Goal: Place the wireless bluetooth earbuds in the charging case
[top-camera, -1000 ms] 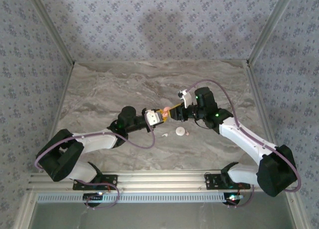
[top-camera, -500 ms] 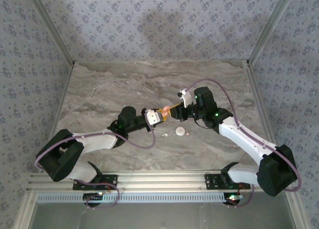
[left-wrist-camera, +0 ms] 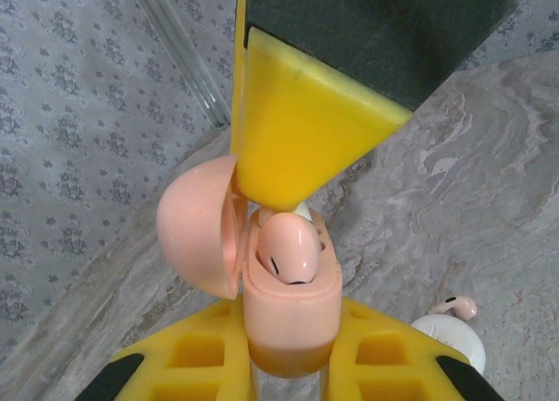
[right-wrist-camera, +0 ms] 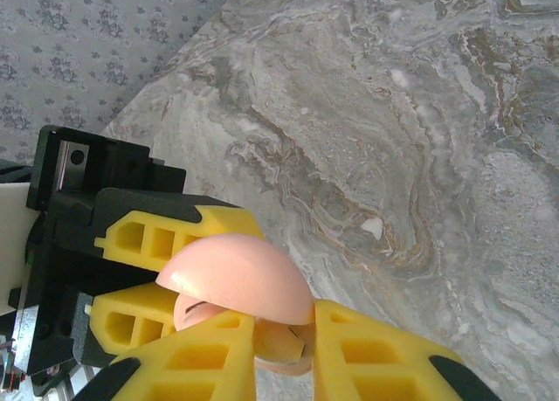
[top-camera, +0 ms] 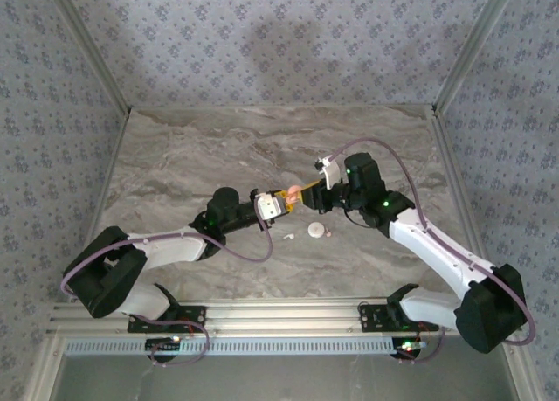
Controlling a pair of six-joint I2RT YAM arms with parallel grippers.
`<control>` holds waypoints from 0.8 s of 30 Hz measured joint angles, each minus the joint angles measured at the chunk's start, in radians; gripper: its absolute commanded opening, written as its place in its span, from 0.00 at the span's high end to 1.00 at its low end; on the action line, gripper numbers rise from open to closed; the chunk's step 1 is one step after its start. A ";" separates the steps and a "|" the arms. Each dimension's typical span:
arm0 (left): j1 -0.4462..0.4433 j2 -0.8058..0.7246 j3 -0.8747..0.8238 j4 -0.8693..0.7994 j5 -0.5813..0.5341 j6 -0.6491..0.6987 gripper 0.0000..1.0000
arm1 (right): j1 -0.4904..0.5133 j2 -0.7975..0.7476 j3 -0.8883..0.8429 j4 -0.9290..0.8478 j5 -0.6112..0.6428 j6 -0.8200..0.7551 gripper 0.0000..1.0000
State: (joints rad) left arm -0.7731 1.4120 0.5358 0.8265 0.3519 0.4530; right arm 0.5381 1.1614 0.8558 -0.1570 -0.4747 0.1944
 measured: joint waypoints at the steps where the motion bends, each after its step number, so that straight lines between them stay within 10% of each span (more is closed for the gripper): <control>1: 0.000 0.000 0.000 0.003 0.000 0.000 0.89 | -0.002 -0.004 0.000 -0.002 0.000 0.000 0.80; 24: 0.012 0.031 0.000 -0.046 -0.057 0.003 0.89 | -0.019 0.067 0.057 -0.080 -0.027 0.112 0.62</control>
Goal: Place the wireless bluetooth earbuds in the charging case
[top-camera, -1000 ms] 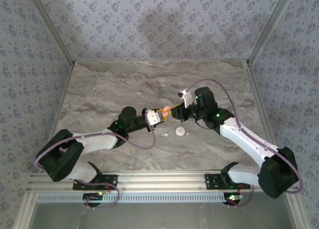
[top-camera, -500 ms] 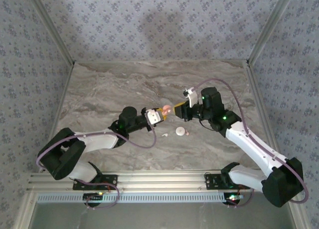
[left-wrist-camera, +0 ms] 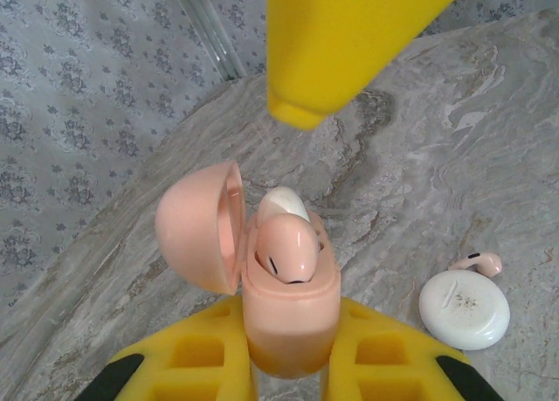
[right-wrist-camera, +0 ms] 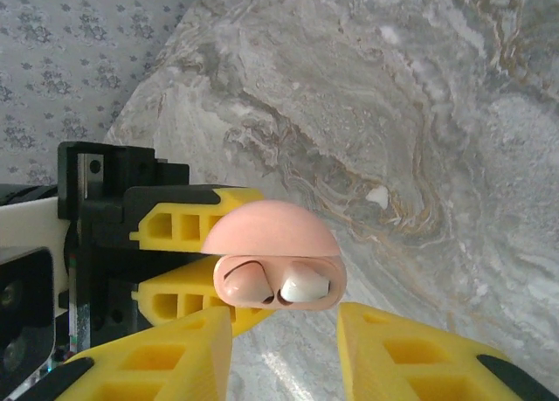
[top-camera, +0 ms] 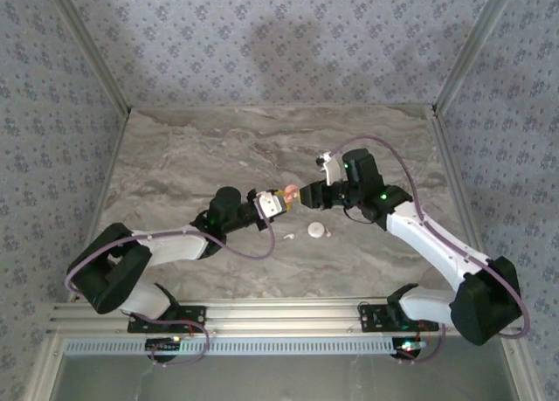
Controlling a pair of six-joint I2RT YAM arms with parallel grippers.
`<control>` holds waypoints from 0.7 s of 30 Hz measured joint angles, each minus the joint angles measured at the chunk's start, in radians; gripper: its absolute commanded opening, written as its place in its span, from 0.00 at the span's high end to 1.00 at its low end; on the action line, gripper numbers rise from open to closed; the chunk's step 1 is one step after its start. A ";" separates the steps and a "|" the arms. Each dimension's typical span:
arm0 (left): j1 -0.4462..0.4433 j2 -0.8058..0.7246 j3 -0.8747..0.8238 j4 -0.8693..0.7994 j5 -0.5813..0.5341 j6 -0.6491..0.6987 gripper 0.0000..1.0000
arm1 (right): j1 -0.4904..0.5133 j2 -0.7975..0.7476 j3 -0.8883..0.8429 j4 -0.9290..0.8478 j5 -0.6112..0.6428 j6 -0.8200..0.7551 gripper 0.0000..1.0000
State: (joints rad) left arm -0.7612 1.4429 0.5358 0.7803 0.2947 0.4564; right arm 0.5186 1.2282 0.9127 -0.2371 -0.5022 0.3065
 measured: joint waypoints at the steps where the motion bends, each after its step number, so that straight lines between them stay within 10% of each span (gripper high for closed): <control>1: 0.000 0.000 0.000 0.000 0.000 0.000 0.89 | 0.001 0.010 0.006 -0.002 -0.004 0.008 0.62; 21: 0.000 -0.001 0.000 0.000 0.000 0.007 0.89 | 0.016 0.097 0.055 -0.034 -0.009 0.045 0.67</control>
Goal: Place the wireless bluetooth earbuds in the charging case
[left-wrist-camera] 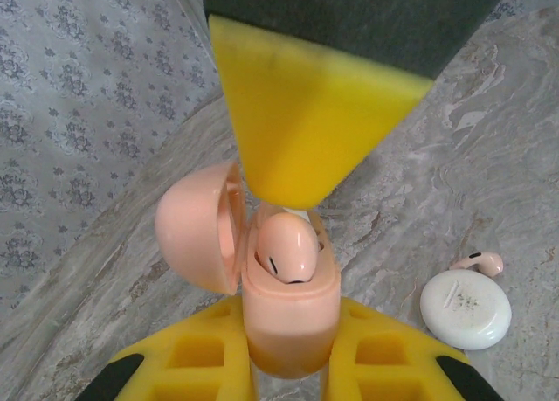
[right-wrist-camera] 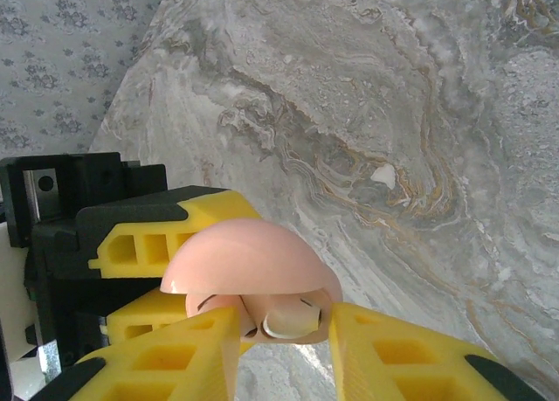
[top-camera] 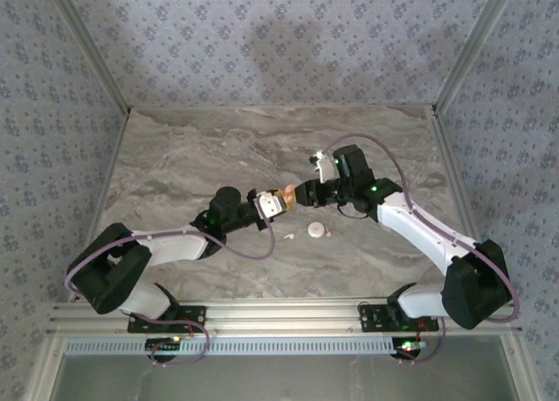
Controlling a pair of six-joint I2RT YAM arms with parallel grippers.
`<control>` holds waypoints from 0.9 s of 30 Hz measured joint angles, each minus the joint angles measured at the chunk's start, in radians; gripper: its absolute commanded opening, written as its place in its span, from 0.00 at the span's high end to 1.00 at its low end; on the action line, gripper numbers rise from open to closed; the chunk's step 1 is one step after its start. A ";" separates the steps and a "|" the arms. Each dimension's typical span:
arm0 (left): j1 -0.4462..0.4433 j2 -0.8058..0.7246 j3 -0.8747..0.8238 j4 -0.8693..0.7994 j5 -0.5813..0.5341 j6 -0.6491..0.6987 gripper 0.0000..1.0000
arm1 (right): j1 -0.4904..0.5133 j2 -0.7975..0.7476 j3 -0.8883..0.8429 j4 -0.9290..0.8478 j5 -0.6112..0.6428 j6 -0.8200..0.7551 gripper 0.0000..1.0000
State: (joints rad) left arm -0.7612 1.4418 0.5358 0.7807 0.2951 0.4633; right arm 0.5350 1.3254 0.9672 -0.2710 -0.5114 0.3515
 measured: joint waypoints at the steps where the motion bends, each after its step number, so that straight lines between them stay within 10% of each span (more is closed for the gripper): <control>1: 0.000 0.000 0.000 0.000 0.000 0.000 0.89 | 0.001 0.003 0.003 -0.002 0.000 0.000 0.67; 27: 0.004 -0.034 0.000 -0.045 -0.019 0.008 0.89 | 0.024 0.038 0.059 -0.056 0.042 -0.001 0.80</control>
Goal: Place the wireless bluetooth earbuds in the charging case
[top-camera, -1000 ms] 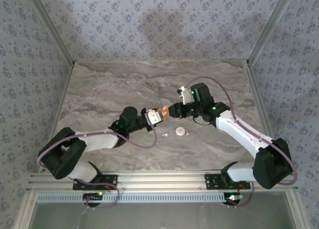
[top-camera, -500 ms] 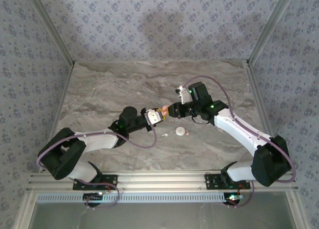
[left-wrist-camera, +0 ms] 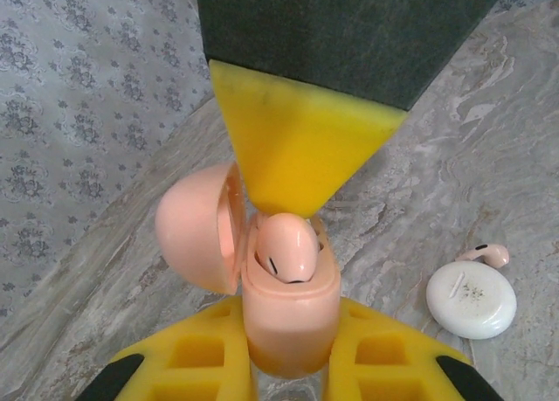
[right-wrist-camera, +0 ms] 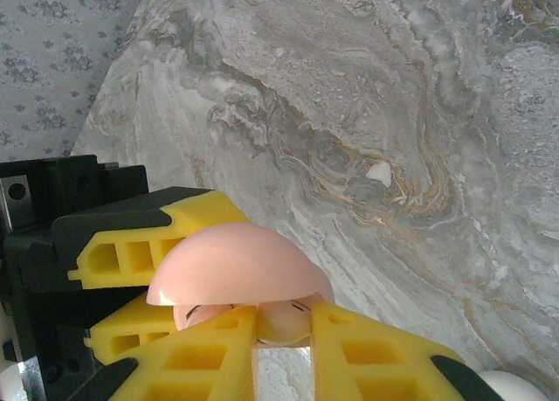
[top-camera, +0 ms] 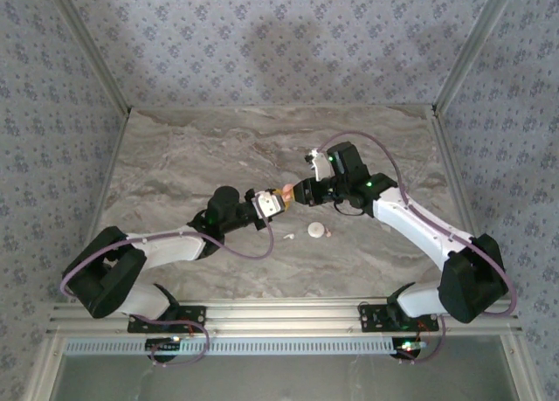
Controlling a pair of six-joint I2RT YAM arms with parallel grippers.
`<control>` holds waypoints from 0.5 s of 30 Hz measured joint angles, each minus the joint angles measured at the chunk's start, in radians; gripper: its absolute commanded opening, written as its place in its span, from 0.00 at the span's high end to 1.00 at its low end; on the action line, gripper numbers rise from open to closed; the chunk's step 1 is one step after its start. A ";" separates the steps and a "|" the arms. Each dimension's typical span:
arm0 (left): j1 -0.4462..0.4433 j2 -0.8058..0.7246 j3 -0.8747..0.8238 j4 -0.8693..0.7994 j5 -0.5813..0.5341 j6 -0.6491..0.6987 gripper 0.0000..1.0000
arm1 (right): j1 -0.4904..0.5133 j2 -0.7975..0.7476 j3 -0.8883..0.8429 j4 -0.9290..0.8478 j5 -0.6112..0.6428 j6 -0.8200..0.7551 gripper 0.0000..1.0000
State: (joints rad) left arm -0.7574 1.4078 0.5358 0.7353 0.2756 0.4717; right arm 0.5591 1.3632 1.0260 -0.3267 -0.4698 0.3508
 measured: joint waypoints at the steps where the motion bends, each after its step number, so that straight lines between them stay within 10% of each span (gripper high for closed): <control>1: 0.000 0.000 0.000 0.000 0.000 0.003 0.89 | 0.000 -0.002 0.000 0.000 0.003 0.000 0.80; 15: 0.000 0.016 0.000 -0.025 -0.038 0.048 0.89 | -0.030 -0.090 0.000 -0.056 0.021 0.000 0.81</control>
State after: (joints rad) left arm -0.7574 1.4235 0.5358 0.7105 0.2379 0.5201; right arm 0.5293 1.2732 1.0256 -0.3832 -0.4484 0.3504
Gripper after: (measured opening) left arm 0.172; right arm 0.193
